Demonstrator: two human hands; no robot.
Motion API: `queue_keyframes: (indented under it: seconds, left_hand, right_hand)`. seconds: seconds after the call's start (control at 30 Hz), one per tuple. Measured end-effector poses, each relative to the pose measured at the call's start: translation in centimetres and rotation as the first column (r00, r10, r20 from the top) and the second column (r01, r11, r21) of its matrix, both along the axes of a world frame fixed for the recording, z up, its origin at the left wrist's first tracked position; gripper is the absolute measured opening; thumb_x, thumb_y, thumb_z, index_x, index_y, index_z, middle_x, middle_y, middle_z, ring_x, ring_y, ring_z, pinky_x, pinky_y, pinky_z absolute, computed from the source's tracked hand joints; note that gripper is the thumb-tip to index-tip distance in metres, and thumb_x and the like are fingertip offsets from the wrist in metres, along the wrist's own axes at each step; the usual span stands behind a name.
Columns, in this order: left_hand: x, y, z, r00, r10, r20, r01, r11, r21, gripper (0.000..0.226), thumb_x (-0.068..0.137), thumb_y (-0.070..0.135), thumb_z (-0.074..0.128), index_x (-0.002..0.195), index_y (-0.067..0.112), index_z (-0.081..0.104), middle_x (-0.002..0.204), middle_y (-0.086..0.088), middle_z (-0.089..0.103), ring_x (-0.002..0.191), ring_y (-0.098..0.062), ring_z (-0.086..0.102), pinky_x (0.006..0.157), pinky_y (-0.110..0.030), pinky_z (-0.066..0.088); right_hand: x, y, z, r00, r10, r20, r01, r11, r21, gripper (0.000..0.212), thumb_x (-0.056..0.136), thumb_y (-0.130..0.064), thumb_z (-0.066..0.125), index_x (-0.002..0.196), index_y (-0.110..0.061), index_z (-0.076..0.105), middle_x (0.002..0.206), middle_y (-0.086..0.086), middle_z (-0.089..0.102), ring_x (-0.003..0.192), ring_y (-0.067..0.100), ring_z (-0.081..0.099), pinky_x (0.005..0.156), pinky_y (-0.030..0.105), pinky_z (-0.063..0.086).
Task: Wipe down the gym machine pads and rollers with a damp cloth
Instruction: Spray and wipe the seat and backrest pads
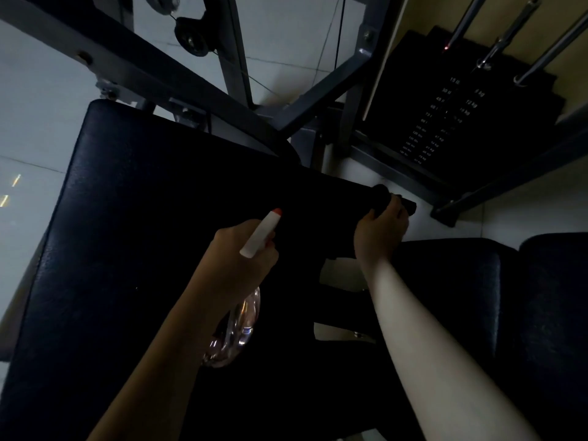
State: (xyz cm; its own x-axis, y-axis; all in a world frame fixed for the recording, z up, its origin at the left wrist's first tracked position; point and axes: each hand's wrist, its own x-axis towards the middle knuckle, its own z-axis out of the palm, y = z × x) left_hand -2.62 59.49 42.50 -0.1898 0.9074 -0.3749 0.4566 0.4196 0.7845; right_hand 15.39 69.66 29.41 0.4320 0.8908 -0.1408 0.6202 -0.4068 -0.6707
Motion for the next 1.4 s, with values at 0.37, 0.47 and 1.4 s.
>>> queue_keyframes:
  seconds: [0.37,0.47,1.4]
  left_hand:
    - [0.8,-0.3,-0.2,0.988,-0.138,-0.073,0.136,0.990,-0.034,0.010,0.088,-0.001,0.059,0.097,-0.004,0.059,0.092,-0.020,0.060,0.078,-0.031,0.058,0.065,-0.032,0.044]
    - [1.4,0.0,-0.4,0.968,-0.236,-0.090,0.231,0.971,-0.064,0.021,0.089,0.002,0.059,0.109,-0.003,0.060,0.100,-0.017,0.061,0.088,-0.030,0.060,0.076,-0.040,0.051]
    - [12.4,-5.4,-0.5,0.853,-0.467,0.235,0.474,0.880,0.027,0.029,0.078,0.003,0.060,0.057,0.018,0.047,0.050,0.008,0.044,0.041,-0.002,0.040,0.044,-0.018,0.031]
  right_hand:
    - [1.7,-2.4,7.0,0.837,0.279,-0.470,-0.426,0.872,-0.241,0.042,0.090,0.001,0.050,0.131,-0.009,0.051,0.126,0.014,0.057,0.118,0.027,0.052,0.096,0.028,0.040]
    - [4.2,-2.6,10.5,0.804,-0.014,-0.594,-0.173,0.951,-0.256,0.028,0.089,-0.007,0.054,0.113,-0.018,0.062,0.099,0.002,0.067,0.089,0.016,0.063,0.076,0.026,0.053]
    - [14.3,-11.1,19.3,0.615,0.377,0.692,-0.419,0.900,-0.118,0.052,0.079,-0.001,0.062,0.130,-0.010,0.054,0.133,0.014,0.051,0.124,0.032,0.042,0.107,0.048,0.024]
